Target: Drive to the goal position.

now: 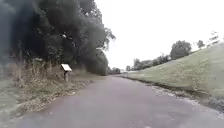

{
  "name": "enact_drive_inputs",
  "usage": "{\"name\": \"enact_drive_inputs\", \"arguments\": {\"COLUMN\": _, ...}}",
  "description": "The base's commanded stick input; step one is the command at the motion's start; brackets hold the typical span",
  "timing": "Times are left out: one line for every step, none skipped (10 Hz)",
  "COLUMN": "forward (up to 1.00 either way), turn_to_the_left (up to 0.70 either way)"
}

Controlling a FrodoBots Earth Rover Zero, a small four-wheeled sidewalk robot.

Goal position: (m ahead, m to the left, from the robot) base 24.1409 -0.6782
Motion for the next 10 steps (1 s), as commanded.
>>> {"name": "enact_drive_inputs", "arguments": {"forward": 0.45, "turn_to_the_left": 0.00}}
{"name": "enact_drive_inputs", "arguments": {"forward": 0.45, "turn_to_the_left": 0.00}}
{"name": "enact_drive_inputs", "arguments": {"forward": 0.45, "turn_to_the_left": 0.00}}
{"name": "enact_drive_inputs", "arguments": {"forward": 0.45, "turn_to_the_left": 0.00}}
{"name": "enact_drive_inputs", "arguments": {"forward": 0.45, "turn_to_the_left": 0.00}}
{"name": "enact_drive_inputs", "arguments": {"forward": 0.45, "turn_to_the_left": 0.00}}
{"name": "enact_drive_inputs", "arguments": {"forward": 0.45, "turn_to_the_left": 0.00}}
{"name": "enact_drive_inputs", "arguments": {"forward": 0.45, "turn_to_the_left": 0.00}}
{"name": "enact_drive_inputs", "arguments": {"forward": 0.45, "turn_to_the_left": 0.00}}
{"name": "enact_drive_inputs", "arguments": {"forward": 0.45, "turn_to_the_left": 0.00}}
